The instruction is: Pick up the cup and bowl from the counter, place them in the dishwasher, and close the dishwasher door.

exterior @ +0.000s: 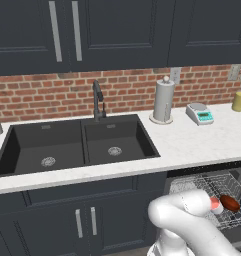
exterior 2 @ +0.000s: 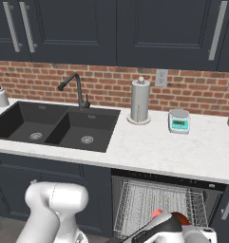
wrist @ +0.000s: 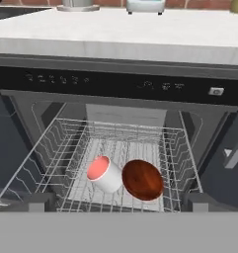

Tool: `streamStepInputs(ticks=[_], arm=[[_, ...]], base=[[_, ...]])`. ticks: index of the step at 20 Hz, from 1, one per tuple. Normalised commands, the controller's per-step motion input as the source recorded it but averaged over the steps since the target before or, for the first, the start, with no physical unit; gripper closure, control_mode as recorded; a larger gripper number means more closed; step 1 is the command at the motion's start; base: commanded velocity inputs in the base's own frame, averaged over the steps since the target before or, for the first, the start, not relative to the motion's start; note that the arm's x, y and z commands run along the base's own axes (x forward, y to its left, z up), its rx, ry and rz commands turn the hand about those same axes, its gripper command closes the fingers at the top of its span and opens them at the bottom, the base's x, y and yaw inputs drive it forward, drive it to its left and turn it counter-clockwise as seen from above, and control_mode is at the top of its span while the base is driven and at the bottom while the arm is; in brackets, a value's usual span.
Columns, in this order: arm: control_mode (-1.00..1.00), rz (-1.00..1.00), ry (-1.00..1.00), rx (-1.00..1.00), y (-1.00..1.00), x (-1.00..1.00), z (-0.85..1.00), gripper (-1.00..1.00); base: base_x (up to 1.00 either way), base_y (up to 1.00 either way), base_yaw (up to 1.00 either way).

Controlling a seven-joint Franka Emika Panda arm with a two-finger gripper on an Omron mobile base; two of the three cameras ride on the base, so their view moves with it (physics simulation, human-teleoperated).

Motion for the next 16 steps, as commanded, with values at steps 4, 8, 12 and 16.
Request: streamStepInputs(ticks=[4, 8, 12, 16], arm=[[-1.0, -0.01, -0.28, 0.0, 0.06, -0.87, 0.12, -1.0], [-1.0, 0.0, -0.38, 0.0, 0.21, -0.84, -0.04, -1.0], [-1.0, 0.04, -0.33, 0.0, 0.3, -0.71, -0.29, -1.0], [-1.0, 0.04, -0.26, 0.0, 0.25, -0.53, -0.45, -1.0]], base=[[0.0, 0.0, 0.0], [0.0, 0.0, 0.0], [0.0, 0.0, 0.0], [0.0, 0.0, 0.0]])
